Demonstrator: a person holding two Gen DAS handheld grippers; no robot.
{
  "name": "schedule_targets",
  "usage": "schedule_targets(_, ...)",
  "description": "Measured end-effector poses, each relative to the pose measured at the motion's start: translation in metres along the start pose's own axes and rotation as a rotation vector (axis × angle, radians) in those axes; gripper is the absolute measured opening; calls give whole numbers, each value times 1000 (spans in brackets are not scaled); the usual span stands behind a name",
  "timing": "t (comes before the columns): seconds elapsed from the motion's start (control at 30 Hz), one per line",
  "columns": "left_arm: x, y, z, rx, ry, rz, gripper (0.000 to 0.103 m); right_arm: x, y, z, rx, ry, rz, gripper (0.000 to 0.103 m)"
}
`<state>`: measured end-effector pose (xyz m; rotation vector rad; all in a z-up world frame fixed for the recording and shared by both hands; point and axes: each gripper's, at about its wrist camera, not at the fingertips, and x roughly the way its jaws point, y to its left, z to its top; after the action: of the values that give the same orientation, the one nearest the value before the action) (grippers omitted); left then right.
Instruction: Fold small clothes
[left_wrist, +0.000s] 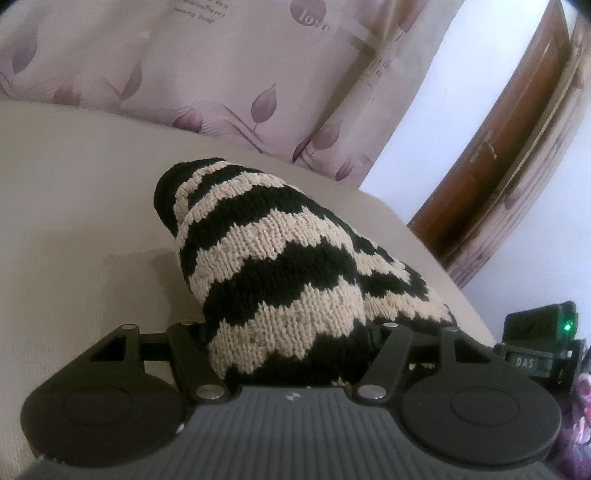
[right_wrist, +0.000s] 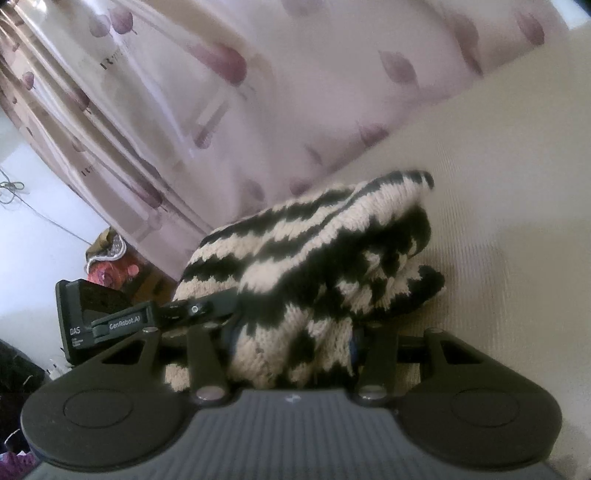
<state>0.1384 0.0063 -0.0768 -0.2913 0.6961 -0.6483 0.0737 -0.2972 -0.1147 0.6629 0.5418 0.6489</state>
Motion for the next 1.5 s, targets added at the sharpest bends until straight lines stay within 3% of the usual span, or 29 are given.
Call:
schedule_targets(0.2, 2, 6, -19, 37, -39, 36, 69, 7, -9, -15, -25, 13, -28, 49)
schedule_targets(0.43, 4, 9, -35, 51, -86, 114, 91, 12, -13, -21, -45, 33, -79, 52)
schedule_targets(0.53, 1, 6, -42, 65, -117, 149, 96, 13, -8, -23, -107, 32, -120, 58)
schedule_targets(0.6, 0, 3, -46, 84, -137, 192, 103, 15, -4, -24, -150, 31, -161, 72)
schedule_targets(0.83, -10, -7, -56, 101, -209, 254, 103, 14, 3, -27, -200, 11, -226, 80)
schedule_targets(1.03, -45, -39, -63, 123, -358, 385, 103, -21, 51, -41, -322, -183, -334, 80)
schedule_targets(1.27, -83, -90, -67, 229, -499, 583, 103, -67, 103, -88, -433, -417, -393, 94)
schedule_targets(1.5, -115, -133, -70, 298, -545, 634, 103, -91, 135, -115, -509, -549, -421, 101)
